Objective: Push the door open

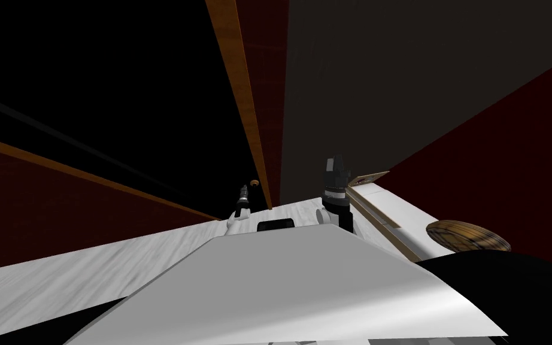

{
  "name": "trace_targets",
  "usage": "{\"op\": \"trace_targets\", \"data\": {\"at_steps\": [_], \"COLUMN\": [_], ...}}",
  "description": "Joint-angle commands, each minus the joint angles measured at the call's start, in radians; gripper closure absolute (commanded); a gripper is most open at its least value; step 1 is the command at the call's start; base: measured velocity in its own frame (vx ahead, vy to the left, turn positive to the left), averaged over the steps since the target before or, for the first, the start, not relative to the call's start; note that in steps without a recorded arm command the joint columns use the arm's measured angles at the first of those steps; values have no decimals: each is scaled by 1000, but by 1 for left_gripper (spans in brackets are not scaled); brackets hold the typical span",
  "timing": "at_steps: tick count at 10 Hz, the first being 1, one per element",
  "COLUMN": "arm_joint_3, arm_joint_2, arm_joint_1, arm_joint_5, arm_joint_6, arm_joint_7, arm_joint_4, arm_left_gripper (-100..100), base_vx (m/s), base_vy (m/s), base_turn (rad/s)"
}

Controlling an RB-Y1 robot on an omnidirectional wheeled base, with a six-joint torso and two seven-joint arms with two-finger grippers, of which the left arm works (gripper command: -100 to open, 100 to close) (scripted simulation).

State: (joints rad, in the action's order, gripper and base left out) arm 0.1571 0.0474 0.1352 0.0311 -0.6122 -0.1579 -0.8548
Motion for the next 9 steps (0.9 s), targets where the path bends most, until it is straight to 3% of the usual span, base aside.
{"op": "trace_targets", "data": {"at_steps": [1,3,7,9], "arm_joint_3": [33,46,115,130], "arm_joint_2": [19,22,33,35], "arm_joint_1": [9,13,39,45], "arm_joint_5": [8,10,24,27], "arm_joint_6": [-26,-31,-59,-65], "arm_joint_7": [-9,-15,-51,-58], "arm_joint_4": [-1,5,33,39], "arm_left_gripper": [100,100,100,100], "base_vx": [-9,3,-14,-7], "base_vy": [38,38,55,22], "base_turn": [-89,-39,-101,-48]}}
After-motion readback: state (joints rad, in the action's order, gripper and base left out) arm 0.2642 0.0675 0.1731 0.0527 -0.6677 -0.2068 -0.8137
